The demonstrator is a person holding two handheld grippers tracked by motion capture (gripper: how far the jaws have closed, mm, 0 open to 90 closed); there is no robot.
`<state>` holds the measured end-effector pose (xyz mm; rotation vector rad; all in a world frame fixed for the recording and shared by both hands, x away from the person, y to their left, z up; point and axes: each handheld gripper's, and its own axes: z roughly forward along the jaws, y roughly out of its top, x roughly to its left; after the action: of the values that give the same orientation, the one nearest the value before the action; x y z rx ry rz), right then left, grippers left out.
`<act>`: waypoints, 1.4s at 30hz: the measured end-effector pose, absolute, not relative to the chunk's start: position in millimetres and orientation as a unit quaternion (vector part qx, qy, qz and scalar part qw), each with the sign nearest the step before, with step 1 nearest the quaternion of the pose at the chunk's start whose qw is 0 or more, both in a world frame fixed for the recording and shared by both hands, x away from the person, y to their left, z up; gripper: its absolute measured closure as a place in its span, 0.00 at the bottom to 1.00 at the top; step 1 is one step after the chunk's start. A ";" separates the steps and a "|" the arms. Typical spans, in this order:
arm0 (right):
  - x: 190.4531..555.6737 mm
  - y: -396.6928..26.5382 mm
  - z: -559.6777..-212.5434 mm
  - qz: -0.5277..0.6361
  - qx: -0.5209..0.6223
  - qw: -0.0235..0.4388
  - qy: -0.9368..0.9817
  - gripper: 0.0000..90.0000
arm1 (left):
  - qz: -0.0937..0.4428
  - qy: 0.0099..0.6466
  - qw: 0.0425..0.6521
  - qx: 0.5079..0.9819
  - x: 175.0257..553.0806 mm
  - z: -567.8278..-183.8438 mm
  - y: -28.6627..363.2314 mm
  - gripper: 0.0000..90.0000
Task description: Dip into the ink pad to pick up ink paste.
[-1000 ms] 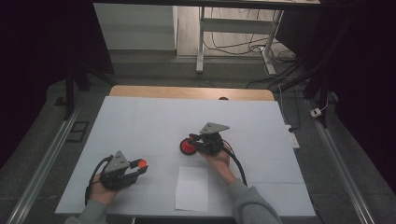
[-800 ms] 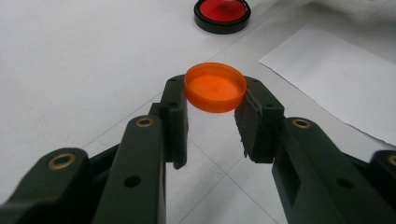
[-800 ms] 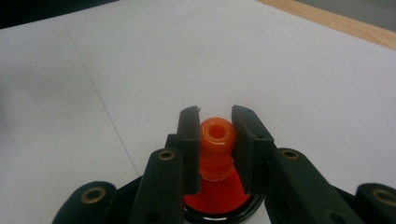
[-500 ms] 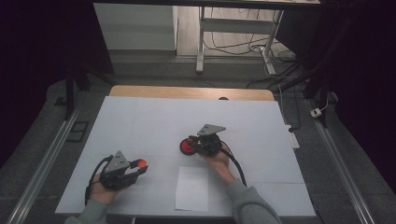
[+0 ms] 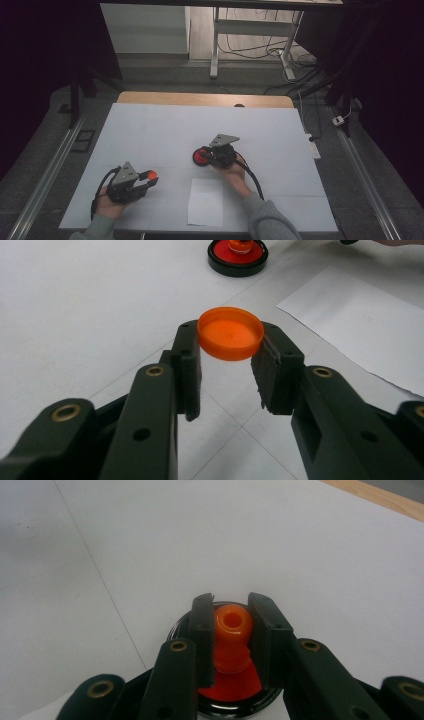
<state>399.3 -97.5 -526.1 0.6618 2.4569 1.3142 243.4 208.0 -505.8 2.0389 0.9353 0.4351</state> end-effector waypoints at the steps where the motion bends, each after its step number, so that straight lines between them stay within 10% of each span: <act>1: 399.1 -97.4 -526.3 0.454 0.230 0.139 0.849 0.81 | 0.173 0.372 0.415 0.812 243.4 -506.0 207.7 0.72; 42: 399.4 -99.2 -527.6 0.460 0.235 0.133 0.846 0.81 | 0.176 0.378 0.418 0.807 243.4 -505.1 210.9 0.72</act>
<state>399.4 -99.2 -527.6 0.6825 2.4531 1.3334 243.4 210.9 -505.1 2.0256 0.9473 0.4407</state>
